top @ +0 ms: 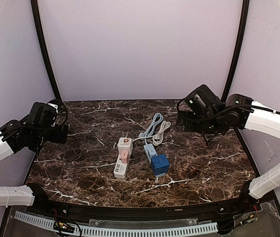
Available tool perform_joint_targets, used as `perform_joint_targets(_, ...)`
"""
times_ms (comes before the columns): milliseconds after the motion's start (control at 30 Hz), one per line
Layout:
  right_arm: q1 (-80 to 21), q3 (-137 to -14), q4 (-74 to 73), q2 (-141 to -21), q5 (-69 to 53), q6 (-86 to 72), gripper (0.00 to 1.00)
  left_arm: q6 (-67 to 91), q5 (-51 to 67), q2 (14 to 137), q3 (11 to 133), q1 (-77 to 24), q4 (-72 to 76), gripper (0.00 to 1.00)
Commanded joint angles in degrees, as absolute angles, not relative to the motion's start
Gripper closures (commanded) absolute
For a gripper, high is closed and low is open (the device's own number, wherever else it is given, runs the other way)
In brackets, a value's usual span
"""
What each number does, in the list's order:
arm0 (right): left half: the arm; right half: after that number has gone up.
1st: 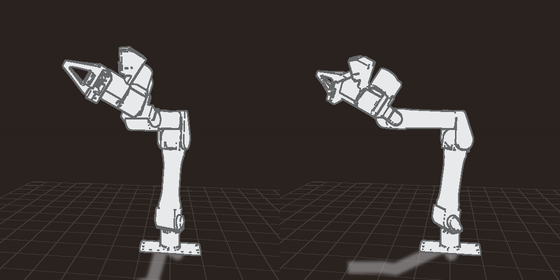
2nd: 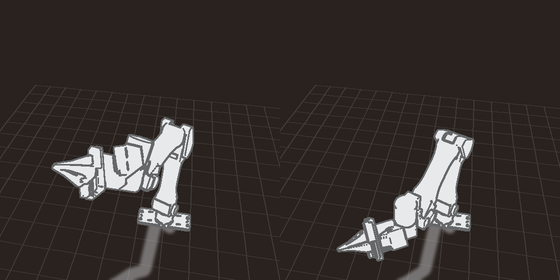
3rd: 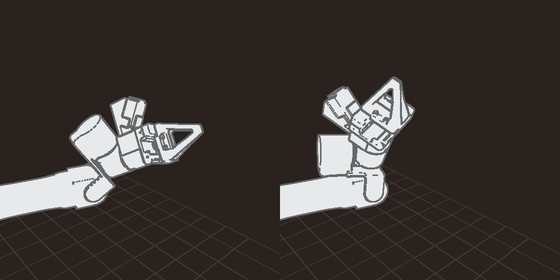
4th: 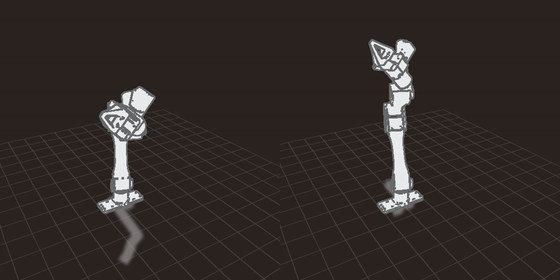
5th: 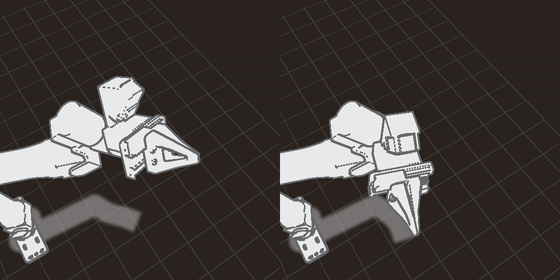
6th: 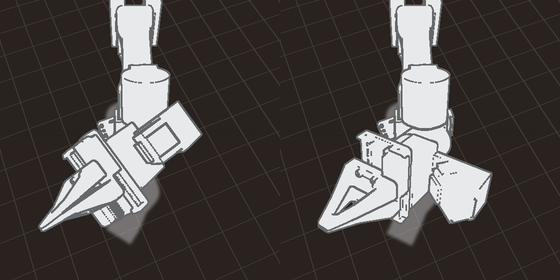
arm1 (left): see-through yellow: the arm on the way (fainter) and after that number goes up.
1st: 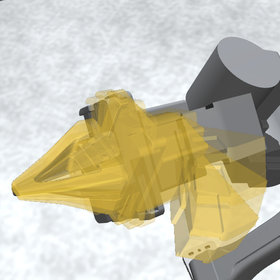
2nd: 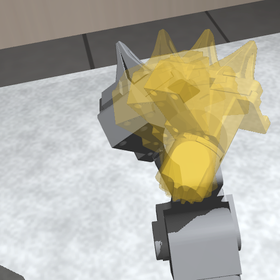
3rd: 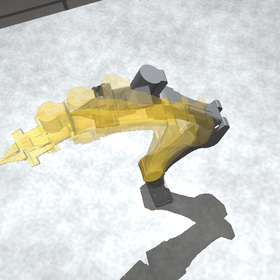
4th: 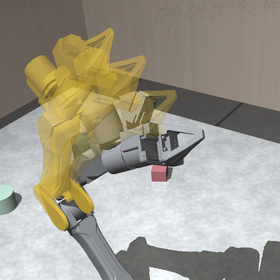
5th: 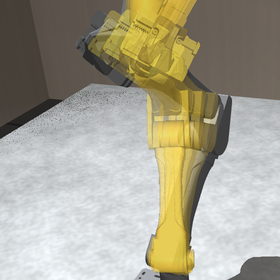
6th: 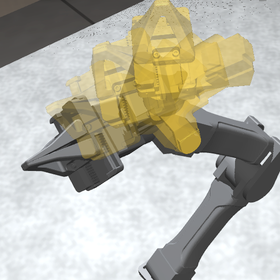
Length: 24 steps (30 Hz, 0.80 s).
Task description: Insert the plug
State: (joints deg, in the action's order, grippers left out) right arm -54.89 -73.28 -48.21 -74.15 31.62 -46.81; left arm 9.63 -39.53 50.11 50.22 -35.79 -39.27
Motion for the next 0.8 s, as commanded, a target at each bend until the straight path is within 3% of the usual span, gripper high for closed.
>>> perform_joint_targets(0, -51.4, -73.2, -52.4, -78.1, 29.4, -48.0, 0.01, 9.4, -38.0, 49.9, 51.4, -32.6, -39.5, 0.01)
perform_joint_targets(333, -27.9, -64.9, -43.5, -66.9, 17.5, -34.9, 0.01, 9.2, -28.6, 50.5, 51.3, -15.5, -40.5, 0.01)
perform_joint_targets(767, -26.5, -59.7, -39.5, -60.1, 12.5, -32.0, 0.01, 12.0, -25.0, 50.1, 48.9, -13.7, -36.0, 0.01)
